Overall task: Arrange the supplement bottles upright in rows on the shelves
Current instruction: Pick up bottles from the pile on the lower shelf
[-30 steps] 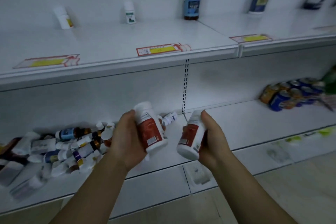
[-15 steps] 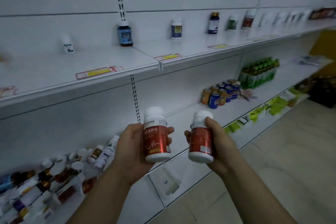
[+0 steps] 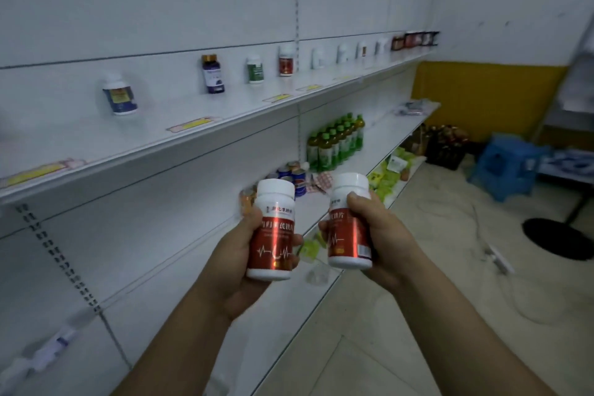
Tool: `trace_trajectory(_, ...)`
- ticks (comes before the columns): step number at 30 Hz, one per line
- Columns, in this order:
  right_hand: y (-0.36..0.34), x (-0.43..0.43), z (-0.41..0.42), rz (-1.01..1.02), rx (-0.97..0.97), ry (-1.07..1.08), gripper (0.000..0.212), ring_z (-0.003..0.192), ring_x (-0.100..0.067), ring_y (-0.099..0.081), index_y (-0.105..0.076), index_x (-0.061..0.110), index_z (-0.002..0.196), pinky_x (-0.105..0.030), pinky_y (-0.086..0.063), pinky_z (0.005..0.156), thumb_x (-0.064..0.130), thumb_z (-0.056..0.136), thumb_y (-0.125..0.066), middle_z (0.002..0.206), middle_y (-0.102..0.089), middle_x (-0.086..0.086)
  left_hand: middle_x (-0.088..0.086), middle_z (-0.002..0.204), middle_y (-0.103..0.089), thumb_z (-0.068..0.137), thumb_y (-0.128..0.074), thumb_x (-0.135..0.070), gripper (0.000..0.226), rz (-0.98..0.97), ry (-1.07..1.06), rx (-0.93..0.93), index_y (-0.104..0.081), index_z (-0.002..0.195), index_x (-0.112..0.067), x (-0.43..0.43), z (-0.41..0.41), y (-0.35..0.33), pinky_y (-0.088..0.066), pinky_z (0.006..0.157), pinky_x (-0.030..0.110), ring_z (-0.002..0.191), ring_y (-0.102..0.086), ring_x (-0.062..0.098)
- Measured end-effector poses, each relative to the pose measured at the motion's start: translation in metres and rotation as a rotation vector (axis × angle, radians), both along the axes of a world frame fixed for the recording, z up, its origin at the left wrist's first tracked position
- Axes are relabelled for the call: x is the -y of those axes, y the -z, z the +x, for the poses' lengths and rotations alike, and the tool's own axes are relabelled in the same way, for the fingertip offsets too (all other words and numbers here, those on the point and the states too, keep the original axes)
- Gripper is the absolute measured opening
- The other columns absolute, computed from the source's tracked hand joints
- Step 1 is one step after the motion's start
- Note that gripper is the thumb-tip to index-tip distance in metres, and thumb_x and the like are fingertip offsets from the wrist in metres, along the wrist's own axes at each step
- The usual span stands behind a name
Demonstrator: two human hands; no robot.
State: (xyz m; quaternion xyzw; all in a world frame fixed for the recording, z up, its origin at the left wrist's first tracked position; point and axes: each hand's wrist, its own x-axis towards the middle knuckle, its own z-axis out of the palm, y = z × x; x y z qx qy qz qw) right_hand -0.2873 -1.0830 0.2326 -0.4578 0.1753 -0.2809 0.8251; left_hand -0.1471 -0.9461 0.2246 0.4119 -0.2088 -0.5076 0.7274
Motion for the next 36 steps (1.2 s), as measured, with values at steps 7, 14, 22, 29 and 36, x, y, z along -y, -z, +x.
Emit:
trace_trajectory(7, -0.012, 0.101, -0.025, -0.057, -0.044, 0.049, 0.061, 0.080, -0.028, -0.069, -0.048, 0.015, 0.130, -0.038, -0.055, 0.061, 0.034, 0.074, -0.062, 0.108, -0.063, -0.017, 0.017, 0.089, -0.069, 0.069, -0.063, -0.041, 0.058, -0.003, 0.068, -0.012, -0.056, 0.117, -0.010, 0.119, -0.016, -0.002, -0.056, 0.059, 0.038, 0.074, -0.069, 0.024)
trace_trajectory(14, -0.021, 0.201, 0.019, -0.206, -0.048, 0.203, 0.042, 0.080, -0.029, -0.066, -0.051, 0.026, 0.115, -0.041, -0.056, 0.064, 0.024, 0.076, -0.067, 0.095, -0.064, -0.010, 0.012, 0.089, -0.071, 0.069, -0.066, -0.042, 0.055, -0.063, 0.070, 0.166, -0.058, 0.115, -0.014, 0.233, 0.028, -0.010, -0.056, 0.060, 0.037, 0.073, -0.069, 0.022)
trace_trajectory(22, -0.054, 0.343, 0.087, -0.269, -0.100, 0.289, 0.029, 0.089, -0.033, -0.069, -0.056, 0.027, 0.114, -0.045, -0.057, 0.067, 0.023, 0.086, -0.063, 0.100, -0.069, -0.012, 0.012, 0.103, -0.070, 0.066, -0.067, -0.034, 0.042, -0.138, 0.018, 0.257, -0.066, 0.106, -0.020, 0.369, 0.096, -0.049, -0.056, 0.069, 0.043, 0.090, -0.069, 0.026)
trace_trajectory(29, -0.074, 0.448, 0.118, -0.252, -0.041, 0.230, 0.022, 0.074, -0.024, -0.069, -0.057, 0.026, 0.108, -0.046, -0.057, 0.066, 0.022, 0.086, -0.057, 0.086, -0.069, -0.007, 0.002, 0.097, -0.073, 0.066, -0.063, -0.024, 0.041, -0.127, -0.009, 0.403, -0.062, 0.107, -0.022, 0.462, 0.118, -0.073, -0.057, 0.067, 0.036, 0.088, -0.070, 0.018)
trace_trajectory(36, -0.094, 0.565, 0.147, -0.359, 0.003, 0.072, 0.024, 0.076, -0.026, -0.067, -0.056, 0.021, 0.110, -0.044, -0.057, 0.067, 0.021, 0.086, -0.056, 0.093, -0.067, -0.011, 0.001, 0.101, -0.071, 0.063, -0.068, -0.023, 0.053, -0.129, -0.203, 0.488, -0.058, 0.115, -0.021, 0.560, 0.117, -0.088, -0.055, 0.069, 0.034, 0.089, -0.069, 0.016)
